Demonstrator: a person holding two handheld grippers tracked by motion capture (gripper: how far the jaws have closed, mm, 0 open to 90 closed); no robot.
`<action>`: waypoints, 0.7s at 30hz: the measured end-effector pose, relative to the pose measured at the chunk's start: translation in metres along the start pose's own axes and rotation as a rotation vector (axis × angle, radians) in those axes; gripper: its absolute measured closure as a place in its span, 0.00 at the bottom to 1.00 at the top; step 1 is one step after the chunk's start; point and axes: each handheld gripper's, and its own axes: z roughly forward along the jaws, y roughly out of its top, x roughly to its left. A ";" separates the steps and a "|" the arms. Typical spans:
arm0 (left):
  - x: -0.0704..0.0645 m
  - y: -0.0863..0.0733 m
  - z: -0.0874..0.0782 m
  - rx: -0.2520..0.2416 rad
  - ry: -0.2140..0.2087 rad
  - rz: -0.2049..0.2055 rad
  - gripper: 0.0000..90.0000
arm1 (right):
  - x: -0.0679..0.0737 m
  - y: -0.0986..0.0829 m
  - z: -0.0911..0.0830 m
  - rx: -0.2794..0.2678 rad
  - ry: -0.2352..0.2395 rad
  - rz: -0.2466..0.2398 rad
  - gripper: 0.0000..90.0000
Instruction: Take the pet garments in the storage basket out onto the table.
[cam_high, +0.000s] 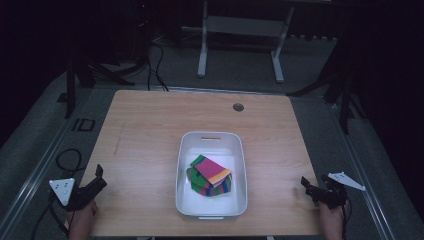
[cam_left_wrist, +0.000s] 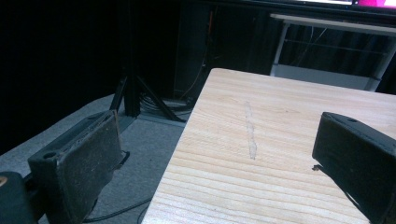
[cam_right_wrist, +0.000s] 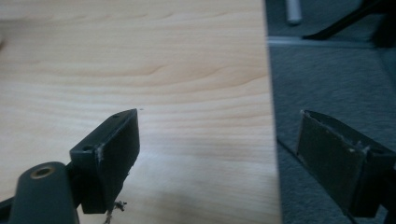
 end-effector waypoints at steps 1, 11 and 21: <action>0.000 0.000 0.000 -0.001 0.001 -0.002 0.02 | 0.001 0.000 0.000 0.003 0.009 -0.004 0.15; 0.000 0.000 -0.001 -0.002 -0.003 0.001 0.02 | 0.009 0.006 0.009 0.108 0.210 -0.161 0.15; 0.000 0.000 -0.001 -0.004 -0.006 0.005 0.02 | 0.027 0.013 0.013 0.181 0.372 -0.260 0.14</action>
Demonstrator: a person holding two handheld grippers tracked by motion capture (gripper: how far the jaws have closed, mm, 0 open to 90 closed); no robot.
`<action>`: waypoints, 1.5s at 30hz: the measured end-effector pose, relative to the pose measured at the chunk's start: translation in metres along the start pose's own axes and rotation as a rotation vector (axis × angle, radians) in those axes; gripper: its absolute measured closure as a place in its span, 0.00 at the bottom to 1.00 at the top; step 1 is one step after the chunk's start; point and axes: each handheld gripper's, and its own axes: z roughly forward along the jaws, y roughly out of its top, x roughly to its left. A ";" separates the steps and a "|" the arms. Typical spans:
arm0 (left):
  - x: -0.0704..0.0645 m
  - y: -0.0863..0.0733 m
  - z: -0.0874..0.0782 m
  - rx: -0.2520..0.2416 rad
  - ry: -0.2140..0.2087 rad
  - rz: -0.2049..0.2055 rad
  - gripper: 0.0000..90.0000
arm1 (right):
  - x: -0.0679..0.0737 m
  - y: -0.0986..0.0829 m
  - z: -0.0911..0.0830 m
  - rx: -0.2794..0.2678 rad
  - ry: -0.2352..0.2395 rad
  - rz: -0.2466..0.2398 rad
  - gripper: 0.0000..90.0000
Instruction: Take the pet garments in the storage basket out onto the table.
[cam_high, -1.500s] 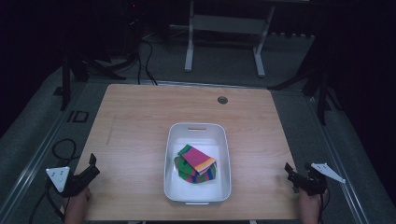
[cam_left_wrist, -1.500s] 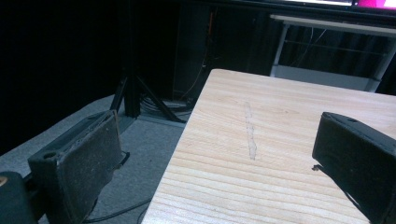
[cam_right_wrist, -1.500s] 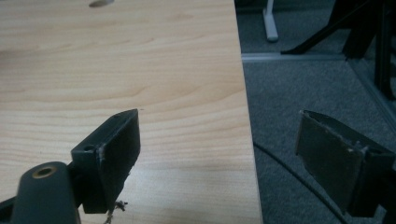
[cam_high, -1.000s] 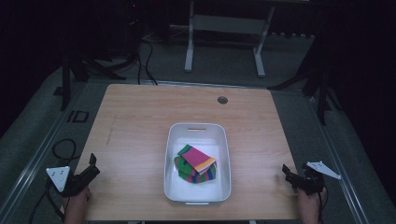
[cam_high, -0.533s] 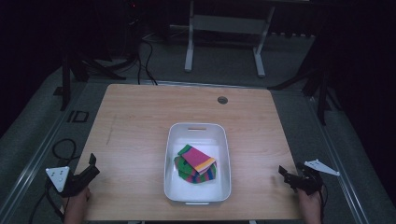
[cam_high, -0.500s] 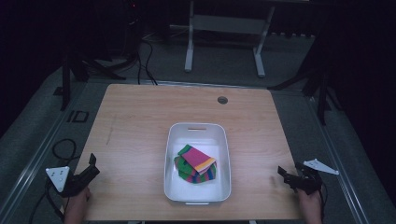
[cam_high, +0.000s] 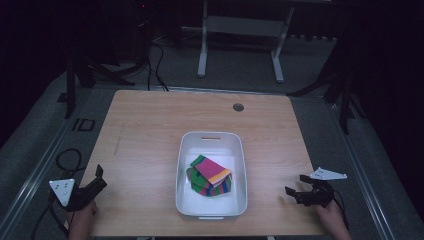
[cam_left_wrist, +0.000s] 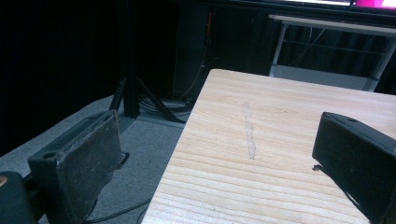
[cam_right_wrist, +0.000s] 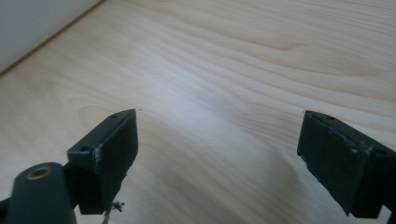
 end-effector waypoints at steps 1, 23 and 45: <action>0.000 0.000 0.000 -0.001 0.000 -0.002 0.02 | 0.002 0.001 0.001 0.007 0.032 -0.002 0.13; 0.000 0.000 0.000 0.000 -0.006 0.006 0.02 | 0.046 0.061 0.004 0.034 0.322 -0.176 0.15; 0.000 0.000 0.000 0.002 -0.012 0.010 0.02 | 0.106 0.144 0.005 0.054 0.411 -0.387 0.15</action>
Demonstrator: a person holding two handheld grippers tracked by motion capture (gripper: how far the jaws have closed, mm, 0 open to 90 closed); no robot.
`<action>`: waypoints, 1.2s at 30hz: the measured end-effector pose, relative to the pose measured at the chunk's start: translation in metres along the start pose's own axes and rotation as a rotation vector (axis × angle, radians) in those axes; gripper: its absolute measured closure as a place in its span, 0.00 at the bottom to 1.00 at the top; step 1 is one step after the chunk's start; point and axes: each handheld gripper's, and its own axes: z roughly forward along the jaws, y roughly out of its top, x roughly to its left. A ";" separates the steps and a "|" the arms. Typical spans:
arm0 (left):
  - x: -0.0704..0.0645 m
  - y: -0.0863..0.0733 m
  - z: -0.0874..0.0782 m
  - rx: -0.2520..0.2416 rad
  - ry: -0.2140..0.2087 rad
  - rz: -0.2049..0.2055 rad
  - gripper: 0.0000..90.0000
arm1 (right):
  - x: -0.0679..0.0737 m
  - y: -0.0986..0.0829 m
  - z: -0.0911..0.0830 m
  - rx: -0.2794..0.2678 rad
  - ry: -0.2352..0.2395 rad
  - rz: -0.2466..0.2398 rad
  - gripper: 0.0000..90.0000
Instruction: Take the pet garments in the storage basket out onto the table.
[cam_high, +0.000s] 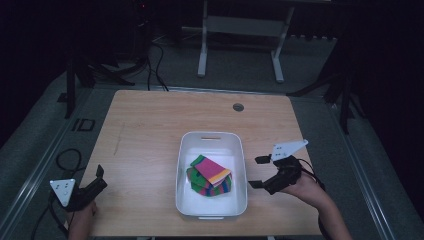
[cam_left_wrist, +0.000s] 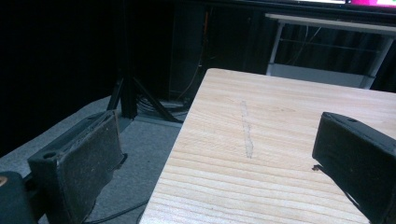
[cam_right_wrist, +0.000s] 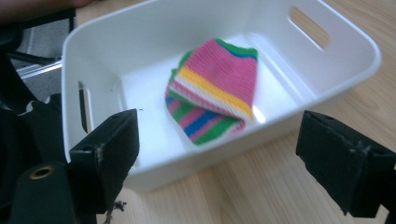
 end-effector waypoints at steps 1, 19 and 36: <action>0.000 0.000 0.000 0.000 -0.001 0.001 0.02 | 0.001 0.004 0.003 0.002 0.005 -0.005 0.15; 0.000 0.000 0.000 -0.002 -0.009 0.003 0.02 | 0.010 0.050 0.073 0.082 0.091 -0.062 0.15; 0.001 0.000 0.001 -0.003 -0.034 -0.005 0.02 | 0.020 0.082 0.154 0.212 0.040 -0.073 0.19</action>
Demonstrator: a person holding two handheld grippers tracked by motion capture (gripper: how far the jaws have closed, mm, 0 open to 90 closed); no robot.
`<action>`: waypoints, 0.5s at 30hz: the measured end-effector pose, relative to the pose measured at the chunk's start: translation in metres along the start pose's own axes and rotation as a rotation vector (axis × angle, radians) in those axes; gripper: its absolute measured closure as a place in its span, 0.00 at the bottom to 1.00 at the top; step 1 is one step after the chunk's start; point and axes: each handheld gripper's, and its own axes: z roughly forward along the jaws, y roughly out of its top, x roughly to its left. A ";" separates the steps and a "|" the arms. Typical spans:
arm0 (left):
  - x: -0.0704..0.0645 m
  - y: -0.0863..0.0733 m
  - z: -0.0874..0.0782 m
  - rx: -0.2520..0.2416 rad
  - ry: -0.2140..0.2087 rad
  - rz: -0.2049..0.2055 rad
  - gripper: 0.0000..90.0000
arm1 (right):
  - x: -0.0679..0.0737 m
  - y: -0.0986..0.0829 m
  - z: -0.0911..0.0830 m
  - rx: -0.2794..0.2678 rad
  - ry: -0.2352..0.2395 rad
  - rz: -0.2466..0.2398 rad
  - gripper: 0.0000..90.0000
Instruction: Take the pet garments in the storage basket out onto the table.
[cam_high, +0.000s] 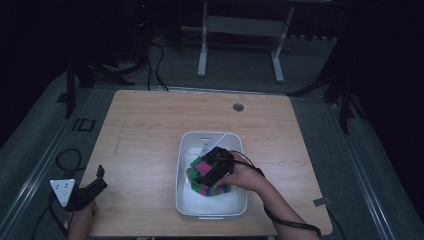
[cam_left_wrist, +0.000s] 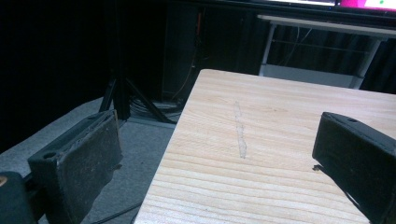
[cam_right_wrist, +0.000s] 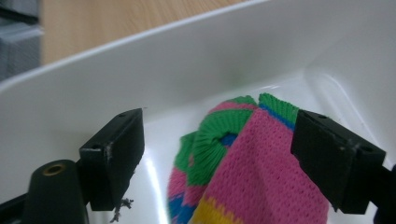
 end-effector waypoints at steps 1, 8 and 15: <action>0.000 0.000 0.000 -0.002 -0.002 -0.002 0.02 | 0.000 0.002 0.005 0.021 -0.009 -0.010 0.19; 0.001 0.000 0.000 -0.001 -0.006 -0.005 0.02 | -0.002 0.004 0.032 0.155 -0.046 0.005 0.23; 0.000 0.000 0.000 -0.002 -0.006 -0.003 0.02 | 0.002 0.000 0.051 0.297 -0.114 -0.028 0.24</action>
